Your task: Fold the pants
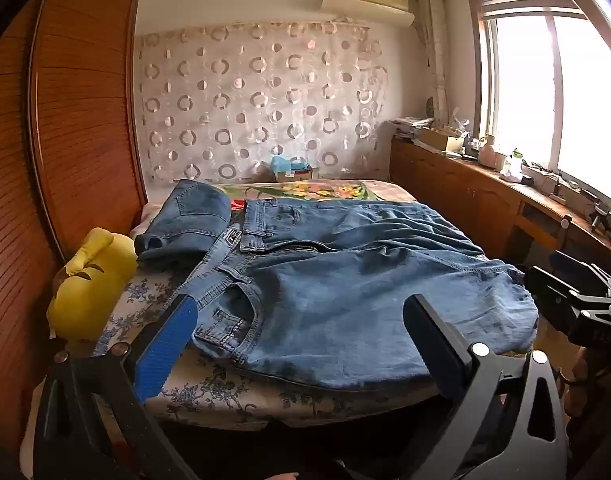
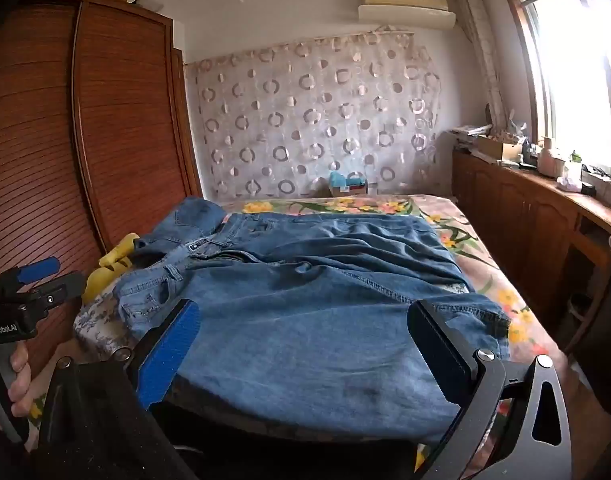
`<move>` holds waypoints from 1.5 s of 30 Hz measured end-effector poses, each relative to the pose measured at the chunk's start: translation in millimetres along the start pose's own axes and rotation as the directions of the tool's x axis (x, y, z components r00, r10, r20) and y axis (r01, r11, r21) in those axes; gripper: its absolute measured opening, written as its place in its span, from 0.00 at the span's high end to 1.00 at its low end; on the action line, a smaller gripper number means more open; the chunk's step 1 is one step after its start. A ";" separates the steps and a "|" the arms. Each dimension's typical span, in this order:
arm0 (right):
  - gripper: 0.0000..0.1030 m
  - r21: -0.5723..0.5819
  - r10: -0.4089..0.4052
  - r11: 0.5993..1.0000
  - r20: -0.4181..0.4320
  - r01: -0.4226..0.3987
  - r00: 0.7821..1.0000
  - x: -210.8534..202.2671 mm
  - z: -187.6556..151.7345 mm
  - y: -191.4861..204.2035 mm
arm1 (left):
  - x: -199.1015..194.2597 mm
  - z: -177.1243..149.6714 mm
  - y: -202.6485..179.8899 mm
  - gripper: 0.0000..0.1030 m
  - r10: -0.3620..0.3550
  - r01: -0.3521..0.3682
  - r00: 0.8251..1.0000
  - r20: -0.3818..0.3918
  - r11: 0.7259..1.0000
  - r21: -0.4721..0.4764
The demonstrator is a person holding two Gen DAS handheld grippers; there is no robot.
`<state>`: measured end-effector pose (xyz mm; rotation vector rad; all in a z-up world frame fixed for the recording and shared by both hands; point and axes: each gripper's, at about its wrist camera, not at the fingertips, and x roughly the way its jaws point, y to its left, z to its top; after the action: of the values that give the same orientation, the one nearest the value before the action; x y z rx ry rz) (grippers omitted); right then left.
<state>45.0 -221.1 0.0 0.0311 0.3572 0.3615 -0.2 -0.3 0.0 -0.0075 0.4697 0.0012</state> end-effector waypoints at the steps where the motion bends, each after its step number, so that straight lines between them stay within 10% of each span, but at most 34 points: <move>1: 0.00 0.000 -0.002 1.000 0.000 0.002 1.000 0.0 -0.3 0.0 | -0.2 0.0 0.1 0.00 0.002 -0.002 1.000 0.002 1.000 -0.004; 45: 0.00 -0.011 -0.002 1.000 0.022 0.003 1.000 -7.2 -1.0 4.6 | -2.1 -2.2 -1.8 0.00 0.006 -0.006 1.000 0.001 1.000 0.002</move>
<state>36.8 -219.4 1.9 0.0238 0.3331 0.3603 -3.1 -2.2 -1.0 -0.0039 0.4688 0.0069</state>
